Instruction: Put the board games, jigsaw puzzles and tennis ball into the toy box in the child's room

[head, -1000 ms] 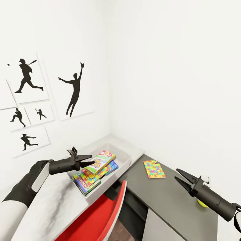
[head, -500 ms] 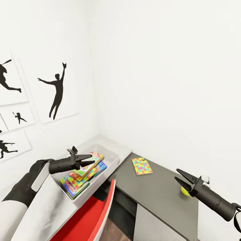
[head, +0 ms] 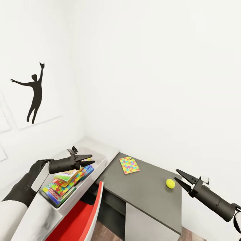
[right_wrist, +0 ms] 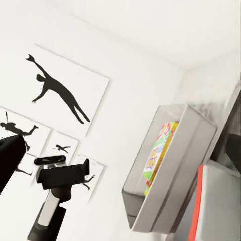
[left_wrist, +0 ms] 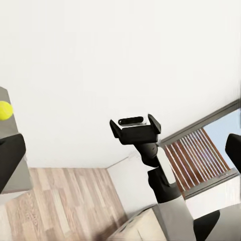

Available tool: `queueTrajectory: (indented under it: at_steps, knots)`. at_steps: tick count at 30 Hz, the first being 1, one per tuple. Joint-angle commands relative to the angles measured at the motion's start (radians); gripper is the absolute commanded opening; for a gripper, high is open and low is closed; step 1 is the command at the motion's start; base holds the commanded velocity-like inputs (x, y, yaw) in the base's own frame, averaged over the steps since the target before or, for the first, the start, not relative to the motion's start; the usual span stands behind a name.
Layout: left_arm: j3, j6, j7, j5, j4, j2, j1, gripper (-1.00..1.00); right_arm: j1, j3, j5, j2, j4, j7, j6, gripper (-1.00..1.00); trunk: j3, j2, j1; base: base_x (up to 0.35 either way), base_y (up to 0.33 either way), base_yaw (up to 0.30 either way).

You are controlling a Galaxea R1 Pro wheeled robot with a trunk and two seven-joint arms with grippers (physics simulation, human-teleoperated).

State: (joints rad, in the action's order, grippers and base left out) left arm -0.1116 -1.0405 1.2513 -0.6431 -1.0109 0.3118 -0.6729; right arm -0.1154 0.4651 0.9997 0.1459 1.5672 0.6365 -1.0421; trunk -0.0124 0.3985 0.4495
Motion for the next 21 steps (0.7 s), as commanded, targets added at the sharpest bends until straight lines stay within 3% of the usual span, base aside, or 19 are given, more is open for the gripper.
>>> queueTrajectory:
  at_steps: [1,21]
  knots:
    - [-0.002,-0.007,0.002,-0.003,0.000,0.001,0.000,1.00,-0.001,0.001,-0.005,0.000,-0.001,0.006,-0.005,1.00,-0.001,0.001,0.001,0.000,0.000,-0.277]
    - [-0.005,-0.007,0.002,0.000,0.000,-0.005,0.000,1.00,-0.001,0.008,-0.004,0.004,-0.006,0.006,-0.005,1.00,0.006,0.001,0.001,0.000,0.000,-0.277]
